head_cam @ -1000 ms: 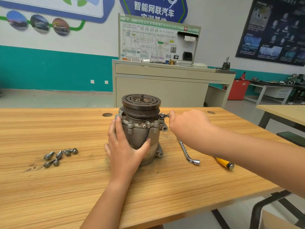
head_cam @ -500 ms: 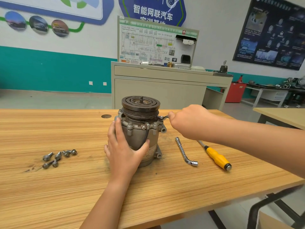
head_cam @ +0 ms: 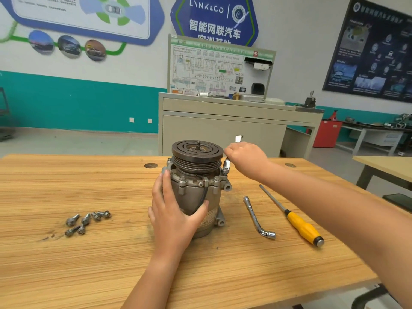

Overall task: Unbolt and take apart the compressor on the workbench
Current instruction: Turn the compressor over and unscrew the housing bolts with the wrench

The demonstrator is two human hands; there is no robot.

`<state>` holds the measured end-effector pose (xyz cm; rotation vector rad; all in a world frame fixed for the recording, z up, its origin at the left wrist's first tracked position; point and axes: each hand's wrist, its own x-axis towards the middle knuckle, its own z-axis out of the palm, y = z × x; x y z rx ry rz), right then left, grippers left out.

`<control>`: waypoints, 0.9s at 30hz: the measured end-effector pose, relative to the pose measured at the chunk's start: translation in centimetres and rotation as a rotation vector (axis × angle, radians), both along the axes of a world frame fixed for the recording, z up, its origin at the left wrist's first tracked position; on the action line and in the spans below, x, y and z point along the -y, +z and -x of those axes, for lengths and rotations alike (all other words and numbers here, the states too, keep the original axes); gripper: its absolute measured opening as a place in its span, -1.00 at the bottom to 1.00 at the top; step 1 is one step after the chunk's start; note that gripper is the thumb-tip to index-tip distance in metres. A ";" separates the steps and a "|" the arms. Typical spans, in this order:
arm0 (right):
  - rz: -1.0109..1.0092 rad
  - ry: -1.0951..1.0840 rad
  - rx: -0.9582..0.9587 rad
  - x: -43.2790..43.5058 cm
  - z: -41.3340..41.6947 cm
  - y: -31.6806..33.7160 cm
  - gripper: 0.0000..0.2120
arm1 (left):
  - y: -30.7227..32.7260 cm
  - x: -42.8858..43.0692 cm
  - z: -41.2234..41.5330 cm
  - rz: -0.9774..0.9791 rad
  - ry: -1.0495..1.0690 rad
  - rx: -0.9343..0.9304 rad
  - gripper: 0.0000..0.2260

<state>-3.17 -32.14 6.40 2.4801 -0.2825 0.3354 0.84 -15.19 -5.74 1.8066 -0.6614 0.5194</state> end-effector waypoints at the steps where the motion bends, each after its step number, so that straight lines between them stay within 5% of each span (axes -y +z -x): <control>1: -0.020 0.040 0.035 0.3 -0.3 -0.2 -0.72 | 0.0 0.0 0.0 0.000 0.002 0.000 -0.04; 8: -0.343 0.003 0.470 -0.6 4.0 -0.7 -0.74 | -0.1 0.0 -0.1 -0.025 0.014 -0.001 -0.06; 16: -0.216 -0.185 0.016 -5.3 7.4 -0.9 -0.60 | -0.2 0.0 -0.1 -0.017 0.025 0.006 -0.06; 27: 0.088 -0.200 -0.306 -5.6 6.3 1.7 -0.78 | -0.2 0.0 0.1 -0.006 0.019 0.002 -0.05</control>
